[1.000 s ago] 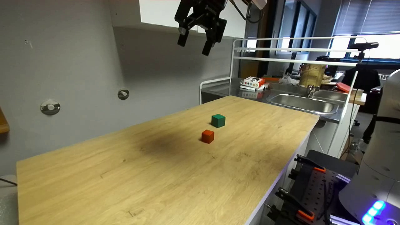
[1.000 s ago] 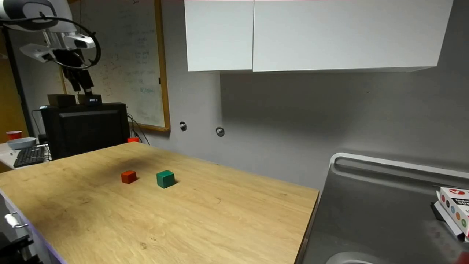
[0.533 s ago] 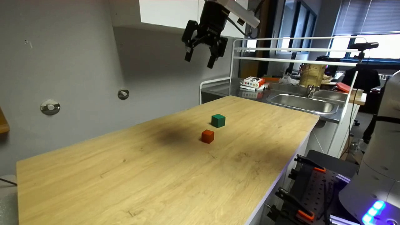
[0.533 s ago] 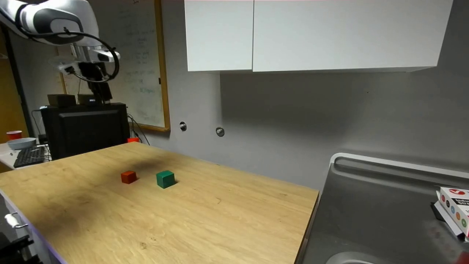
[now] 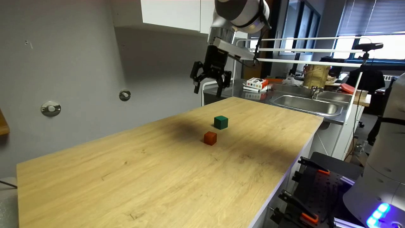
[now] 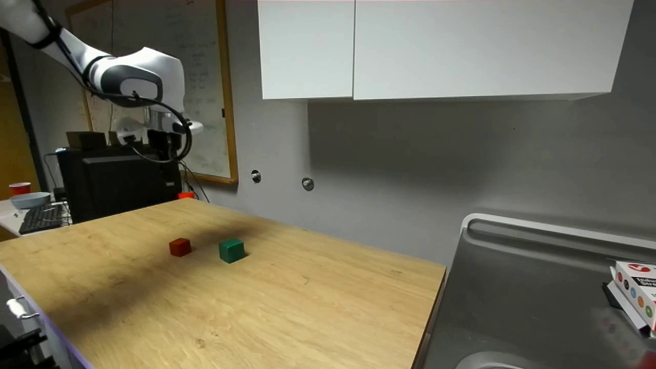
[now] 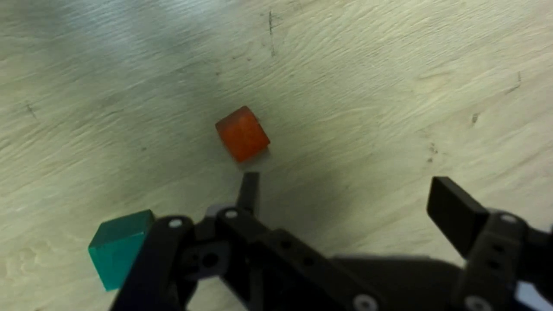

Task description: Put the orange block on the green block

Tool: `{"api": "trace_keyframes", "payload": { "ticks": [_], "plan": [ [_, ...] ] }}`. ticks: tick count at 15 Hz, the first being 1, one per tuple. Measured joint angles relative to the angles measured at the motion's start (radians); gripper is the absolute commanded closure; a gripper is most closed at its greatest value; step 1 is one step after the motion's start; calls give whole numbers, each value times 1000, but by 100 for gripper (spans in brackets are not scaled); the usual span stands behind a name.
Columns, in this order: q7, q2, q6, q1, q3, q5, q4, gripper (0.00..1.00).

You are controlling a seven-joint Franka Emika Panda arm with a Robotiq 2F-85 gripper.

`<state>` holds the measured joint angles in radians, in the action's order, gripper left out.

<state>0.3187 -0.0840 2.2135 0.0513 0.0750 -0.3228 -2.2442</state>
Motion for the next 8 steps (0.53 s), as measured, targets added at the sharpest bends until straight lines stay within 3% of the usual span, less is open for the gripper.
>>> {"api": "trace_keyframes", "payload": {
  "ticks": [8],
  "plan": [
    [34, 232, -6, -4, -14, -48, 36, 0]
  ]
}}
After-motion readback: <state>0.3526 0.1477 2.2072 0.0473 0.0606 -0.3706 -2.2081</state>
